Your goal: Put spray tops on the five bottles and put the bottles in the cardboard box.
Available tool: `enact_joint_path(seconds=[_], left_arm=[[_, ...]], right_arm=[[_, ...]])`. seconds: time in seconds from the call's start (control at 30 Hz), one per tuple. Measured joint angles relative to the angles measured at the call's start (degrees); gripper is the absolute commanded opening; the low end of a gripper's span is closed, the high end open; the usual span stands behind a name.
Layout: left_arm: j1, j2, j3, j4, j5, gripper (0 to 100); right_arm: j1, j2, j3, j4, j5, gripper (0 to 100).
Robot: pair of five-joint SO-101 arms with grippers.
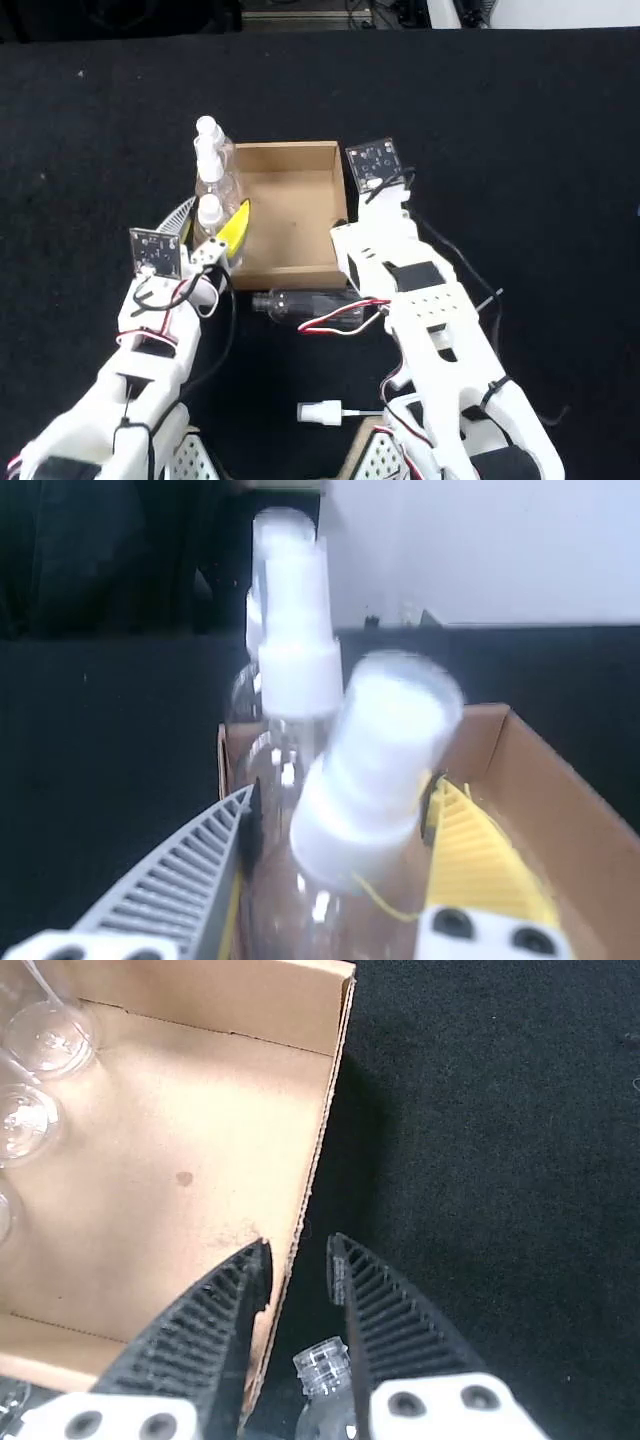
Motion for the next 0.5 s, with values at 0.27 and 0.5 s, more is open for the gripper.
enact_joint_path(seconds=[0.27,0.5], left_arm=[[0.00,-14.59,0.26,18.20,0.00,25],[0.00,-34.81,-3.08,51.08,0.00,25]], right_arm=[[0.00,0.00,0.00,0.00,0.00,7.8],[0.00,0.00,0.00,0.00,0.00,7.8]])
